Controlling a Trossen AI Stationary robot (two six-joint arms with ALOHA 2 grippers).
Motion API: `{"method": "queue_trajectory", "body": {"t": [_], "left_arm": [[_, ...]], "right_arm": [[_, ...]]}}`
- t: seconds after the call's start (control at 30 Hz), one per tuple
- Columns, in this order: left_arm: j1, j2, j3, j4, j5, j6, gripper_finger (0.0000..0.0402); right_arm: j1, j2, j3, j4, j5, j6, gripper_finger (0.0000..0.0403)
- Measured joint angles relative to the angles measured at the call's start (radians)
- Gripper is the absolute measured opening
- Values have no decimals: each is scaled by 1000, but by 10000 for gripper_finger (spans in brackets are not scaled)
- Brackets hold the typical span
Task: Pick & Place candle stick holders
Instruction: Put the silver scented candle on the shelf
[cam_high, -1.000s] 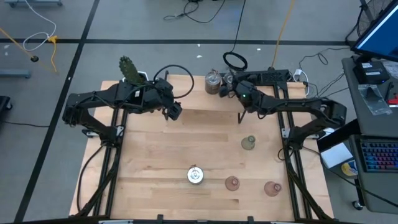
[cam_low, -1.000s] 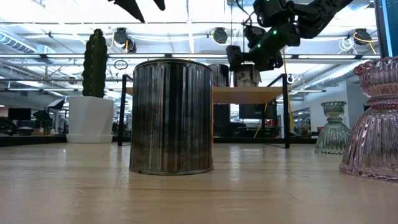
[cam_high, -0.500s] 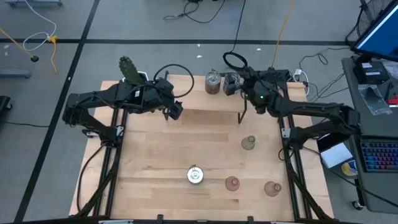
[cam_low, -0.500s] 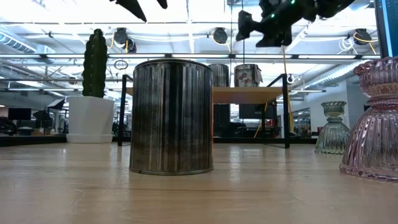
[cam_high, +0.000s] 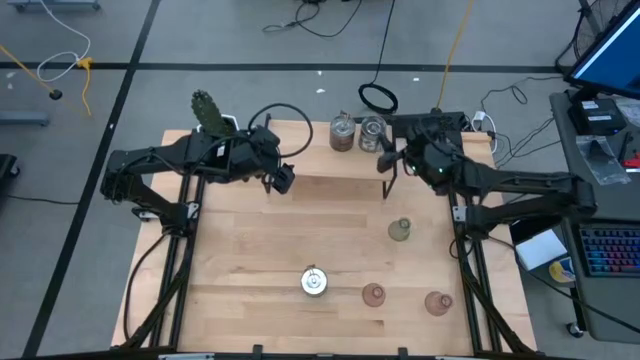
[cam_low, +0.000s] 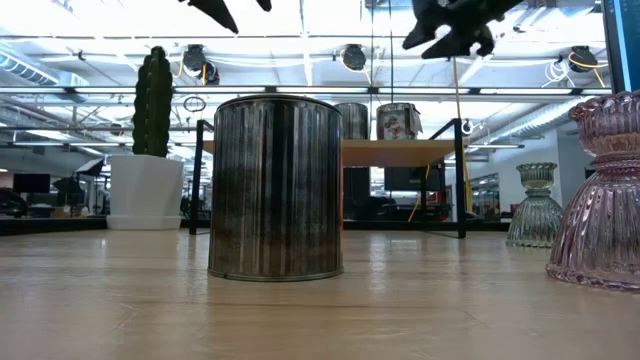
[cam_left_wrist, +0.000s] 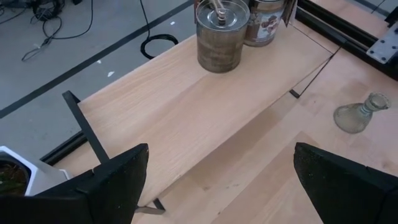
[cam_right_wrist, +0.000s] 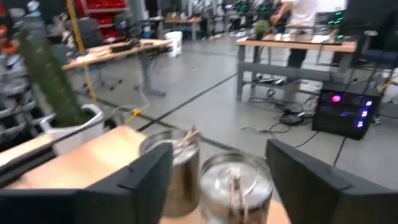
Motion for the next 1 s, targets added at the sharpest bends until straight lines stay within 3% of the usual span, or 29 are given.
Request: {"method": "queue_trajectory", "body": {"t": [0.5,0.8,1.0], "left_arm": [[-64,0,0,4,0,26,395],[-143,0,0,26,0,-35,395],[-231,70,0,124,37,-94,395]], "right_arm": [[282,-158,-35,-148,-3,12,10],[374,-327,-177,-125,0,68,2],[418,-406,-241,-124,-3,88,1]]}}
